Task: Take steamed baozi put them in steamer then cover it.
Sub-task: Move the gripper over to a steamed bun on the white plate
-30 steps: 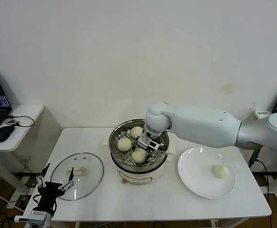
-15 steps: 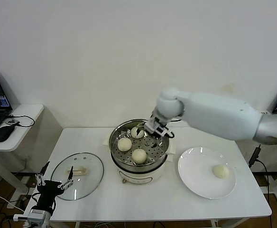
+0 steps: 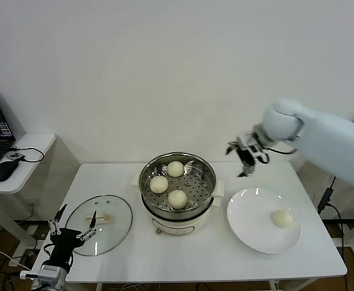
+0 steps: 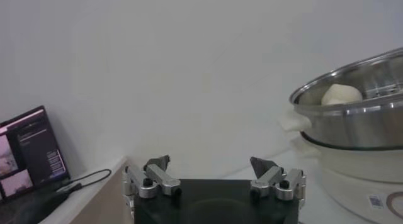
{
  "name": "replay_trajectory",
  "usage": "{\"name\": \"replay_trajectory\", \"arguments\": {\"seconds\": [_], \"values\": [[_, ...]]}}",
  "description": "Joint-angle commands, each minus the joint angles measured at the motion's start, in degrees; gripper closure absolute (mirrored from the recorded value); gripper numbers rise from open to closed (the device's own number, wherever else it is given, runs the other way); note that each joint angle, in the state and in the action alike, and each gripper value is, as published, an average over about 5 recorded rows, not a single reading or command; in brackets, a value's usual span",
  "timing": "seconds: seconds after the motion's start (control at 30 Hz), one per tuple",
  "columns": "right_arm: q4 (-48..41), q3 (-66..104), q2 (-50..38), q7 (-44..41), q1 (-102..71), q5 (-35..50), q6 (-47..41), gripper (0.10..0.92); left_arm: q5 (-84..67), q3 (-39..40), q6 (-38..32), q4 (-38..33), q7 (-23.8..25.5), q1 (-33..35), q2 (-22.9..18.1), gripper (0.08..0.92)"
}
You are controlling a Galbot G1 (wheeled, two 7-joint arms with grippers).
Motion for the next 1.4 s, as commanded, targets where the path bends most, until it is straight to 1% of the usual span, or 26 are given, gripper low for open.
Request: {"name": "replay_trajectory", "arguments": {"seconds": [0.03,0.23,0.47,0.93,1.4], "values": [[1.94,16.8,-16.54,-1.39,-21.6,-8.18,-1.53,0.203,0.03,0.26,0.31,0.07,0.05,-0.12,0.33,0.177],[-2.17,30.17,-16.58,-1.36,-36.32,-14.66,1.36,0.203,0.0,0.14,0.41,0.47,0.08,0.15,0.52,0.177],[-3.73,34.85,-15.28,-1.21,-44.85,-18.03,2.1,0.203,0.02,0.02,0.29,0.42,-0.03,0.39,0.16,0.177],[-8.99,33.78,-8.77,0.38,-45.85,-21.59,2.1,0.202,0.01,-0.9,-0.22,-0.54,-0.24,1.2,-0.03,0.177],[-12.08,33.38,-5.75,1.04,-45.54,-22.95,1.4,0.206,0.0,-0.97,-0.26,-0.46,-0.23,0.95,-0.14,0.177]]}}
